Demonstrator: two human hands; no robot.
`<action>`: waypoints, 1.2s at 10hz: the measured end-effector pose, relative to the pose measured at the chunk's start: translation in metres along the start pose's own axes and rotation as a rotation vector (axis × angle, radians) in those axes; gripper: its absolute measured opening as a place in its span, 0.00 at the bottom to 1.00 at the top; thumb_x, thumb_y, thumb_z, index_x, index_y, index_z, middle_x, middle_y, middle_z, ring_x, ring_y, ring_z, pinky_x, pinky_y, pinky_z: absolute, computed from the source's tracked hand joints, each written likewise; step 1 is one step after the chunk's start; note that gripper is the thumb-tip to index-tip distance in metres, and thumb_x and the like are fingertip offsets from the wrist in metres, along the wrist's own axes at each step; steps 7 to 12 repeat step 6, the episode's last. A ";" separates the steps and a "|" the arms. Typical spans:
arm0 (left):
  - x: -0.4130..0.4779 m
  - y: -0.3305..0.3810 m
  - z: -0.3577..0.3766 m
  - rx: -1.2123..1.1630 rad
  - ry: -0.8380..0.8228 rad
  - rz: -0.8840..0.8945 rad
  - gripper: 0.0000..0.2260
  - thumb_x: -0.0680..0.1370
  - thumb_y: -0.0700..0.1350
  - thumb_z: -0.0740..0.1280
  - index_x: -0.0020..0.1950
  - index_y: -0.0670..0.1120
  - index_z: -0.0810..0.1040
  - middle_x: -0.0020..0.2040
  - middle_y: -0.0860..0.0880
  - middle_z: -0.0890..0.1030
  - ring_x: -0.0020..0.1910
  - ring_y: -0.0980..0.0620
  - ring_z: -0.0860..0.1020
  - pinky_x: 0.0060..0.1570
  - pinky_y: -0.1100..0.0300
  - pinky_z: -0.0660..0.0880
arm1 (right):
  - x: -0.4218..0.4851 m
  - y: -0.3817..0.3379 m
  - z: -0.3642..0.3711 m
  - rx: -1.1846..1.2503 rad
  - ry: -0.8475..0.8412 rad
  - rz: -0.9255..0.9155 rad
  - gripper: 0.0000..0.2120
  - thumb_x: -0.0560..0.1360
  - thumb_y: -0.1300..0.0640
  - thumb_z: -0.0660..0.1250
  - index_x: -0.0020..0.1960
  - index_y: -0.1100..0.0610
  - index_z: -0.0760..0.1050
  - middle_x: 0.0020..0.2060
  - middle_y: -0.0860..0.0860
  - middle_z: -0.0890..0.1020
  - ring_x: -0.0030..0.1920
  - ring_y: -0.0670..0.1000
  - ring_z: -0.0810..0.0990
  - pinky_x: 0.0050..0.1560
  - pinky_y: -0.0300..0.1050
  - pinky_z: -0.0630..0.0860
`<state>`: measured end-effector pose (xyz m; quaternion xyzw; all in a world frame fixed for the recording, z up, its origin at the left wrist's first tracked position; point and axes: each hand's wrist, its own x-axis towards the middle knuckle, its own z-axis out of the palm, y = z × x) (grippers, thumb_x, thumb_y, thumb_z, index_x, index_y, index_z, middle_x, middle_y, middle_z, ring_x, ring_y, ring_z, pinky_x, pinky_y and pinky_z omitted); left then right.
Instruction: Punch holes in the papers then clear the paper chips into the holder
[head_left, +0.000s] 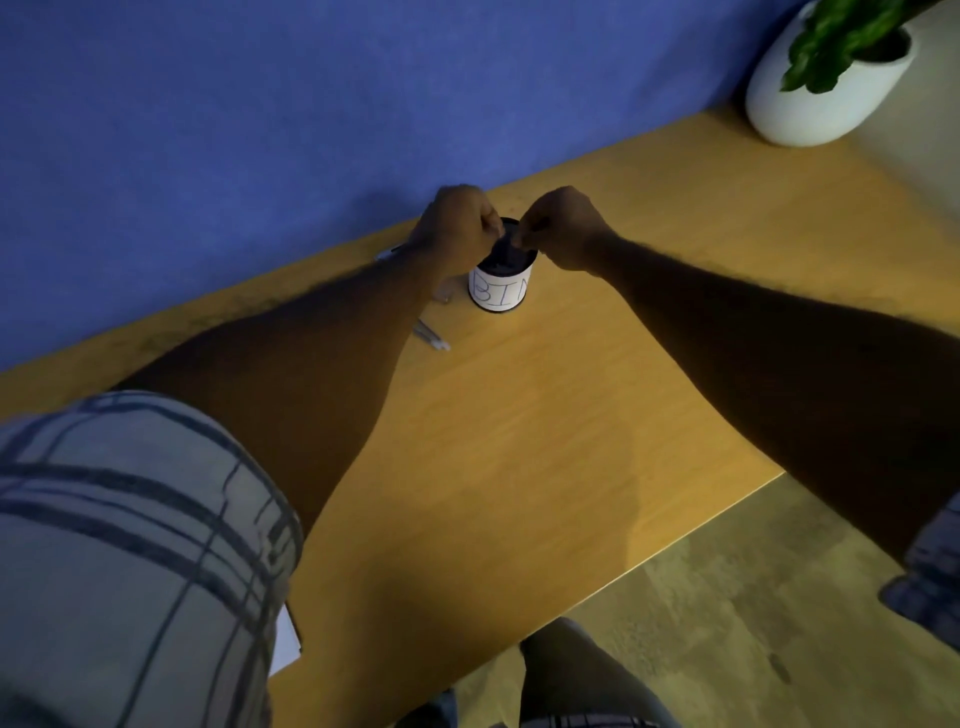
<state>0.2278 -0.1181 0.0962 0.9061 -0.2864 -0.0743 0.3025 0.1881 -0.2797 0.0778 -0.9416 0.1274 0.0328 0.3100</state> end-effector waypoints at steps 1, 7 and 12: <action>0.003 0.004 0.000 0.041 -0.024 0.007 0.07 0.75 0.39 0.71 0.51 0.39 0.85 0.51 0.41 0.85 0.50 0.46 0.83 0.54 0.55 0.80 | 0.003 0.000 -0.002 -0.031 0.008 0.005 0.09 0.71 0.57 0.75 0.50 0.59 0.83 0.46 0.52 0.82 0.44 0.47 0.80 0.40 0.37 0.76; 0.007 -0.001 -0.006 0.167 -0.230 -0.001 0.10 0.78 0.40 0.66 0.57 0.40 0.82 0.52 0.41 0.84 0.50 0.44 0.82 0.53 0.52 0.79 | -0.003 -0.016 -0.014 -0.228 -0.085 -0.131 0.12 0.75 0.59 0.70 0.58 0.59 0.80 0.55 0.56 0.83 0.53 0.53 0.81 0.51 0.46 0.79; 0.007 -0.001 -0.006 0.167 -0.230 -0.001 0.10 0.78 0.40 0.66 0.57 0.40 0.82 0.52 0.41 0.84 0.50 0.44 0.82 0.53 0.52 0.79 | -0.003 -0.016 -0.014 -0.228 -0.085 -0.131 0.12 0.75 0.59 0.70 0.58 0.59 0.80 0.55 0.56 0.83 0.53 0.53 0.81 0.51 0.46 0.79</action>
